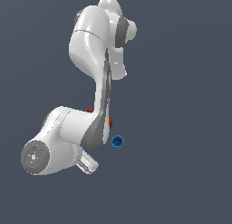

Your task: Pick up a designated object from a clutter of objects.

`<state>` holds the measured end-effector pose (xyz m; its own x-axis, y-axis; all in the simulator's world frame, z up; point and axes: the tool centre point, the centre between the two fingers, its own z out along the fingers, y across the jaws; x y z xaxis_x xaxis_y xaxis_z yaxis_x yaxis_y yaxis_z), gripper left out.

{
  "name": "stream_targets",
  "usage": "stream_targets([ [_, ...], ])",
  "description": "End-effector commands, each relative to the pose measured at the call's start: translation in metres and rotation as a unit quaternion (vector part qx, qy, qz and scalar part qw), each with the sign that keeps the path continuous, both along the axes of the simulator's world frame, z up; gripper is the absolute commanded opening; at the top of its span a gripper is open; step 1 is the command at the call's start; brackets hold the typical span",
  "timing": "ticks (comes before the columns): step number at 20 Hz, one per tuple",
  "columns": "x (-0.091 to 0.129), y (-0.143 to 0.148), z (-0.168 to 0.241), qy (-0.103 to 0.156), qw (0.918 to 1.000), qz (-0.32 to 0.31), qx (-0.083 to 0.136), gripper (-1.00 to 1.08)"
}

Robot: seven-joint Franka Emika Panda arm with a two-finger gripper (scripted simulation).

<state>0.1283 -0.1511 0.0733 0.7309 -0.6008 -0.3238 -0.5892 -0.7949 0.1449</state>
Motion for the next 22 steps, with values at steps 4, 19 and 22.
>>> stream_targets([
  [4,0.0,0.002,0.002,0.0,1.0,0.0,0.0,-1.0],
  [19,-0.011,0.07,0.064,0.0,1.0,0.0,0.0,-1.0],
  [22,-0.015,0.095,0.086,0.0,1.0,0.001,0.0,-1.0],
])
